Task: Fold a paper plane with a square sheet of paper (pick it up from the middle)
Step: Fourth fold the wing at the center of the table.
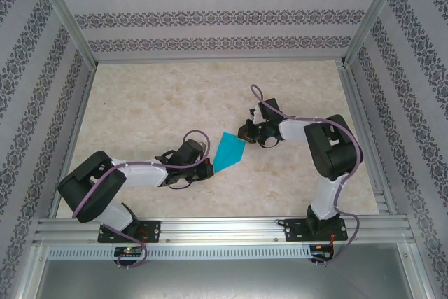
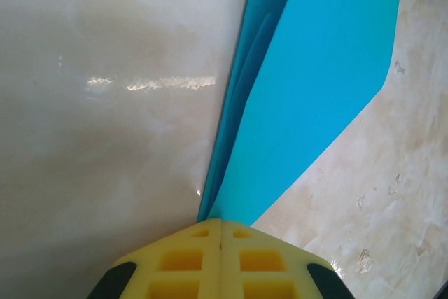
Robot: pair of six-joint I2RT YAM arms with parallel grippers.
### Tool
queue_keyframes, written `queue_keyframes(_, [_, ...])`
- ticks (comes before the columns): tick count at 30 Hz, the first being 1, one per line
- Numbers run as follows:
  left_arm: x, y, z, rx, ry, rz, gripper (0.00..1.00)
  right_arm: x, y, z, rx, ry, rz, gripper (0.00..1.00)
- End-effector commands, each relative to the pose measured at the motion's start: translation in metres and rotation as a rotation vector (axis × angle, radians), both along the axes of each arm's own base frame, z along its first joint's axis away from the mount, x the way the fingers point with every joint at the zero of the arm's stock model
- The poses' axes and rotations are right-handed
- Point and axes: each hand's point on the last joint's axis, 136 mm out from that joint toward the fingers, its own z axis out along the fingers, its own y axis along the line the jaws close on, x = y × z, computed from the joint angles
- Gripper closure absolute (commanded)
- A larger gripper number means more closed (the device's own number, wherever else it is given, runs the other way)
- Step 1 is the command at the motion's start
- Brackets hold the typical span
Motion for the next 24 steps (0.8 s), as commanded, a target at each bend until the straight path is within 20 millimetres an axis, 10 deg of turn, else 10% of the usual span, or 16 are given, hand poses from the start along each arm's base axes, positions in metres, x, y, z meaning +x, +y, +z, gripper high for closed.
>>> queue_keyframes(1, [-0.03,0.034,-0.04,0.171,0.142,-0.013,1.0,-0.008,0.013,0.037,0.006,-0.115,0.038,1.0])
queue_keyframes(14, [-0.031,0.036,-0.042,0.185,0.15,-0.008,1.0,-0.087,0.081,-0.007,-0.04,-0.02,0.227,1.0])
queue_keyframes(24, [-0.037,0.041,-0.048,0.2,0.177,-0.006,1.0,-0.063,0.048,-0.038,-0.113,0.021,0.147,1.0])
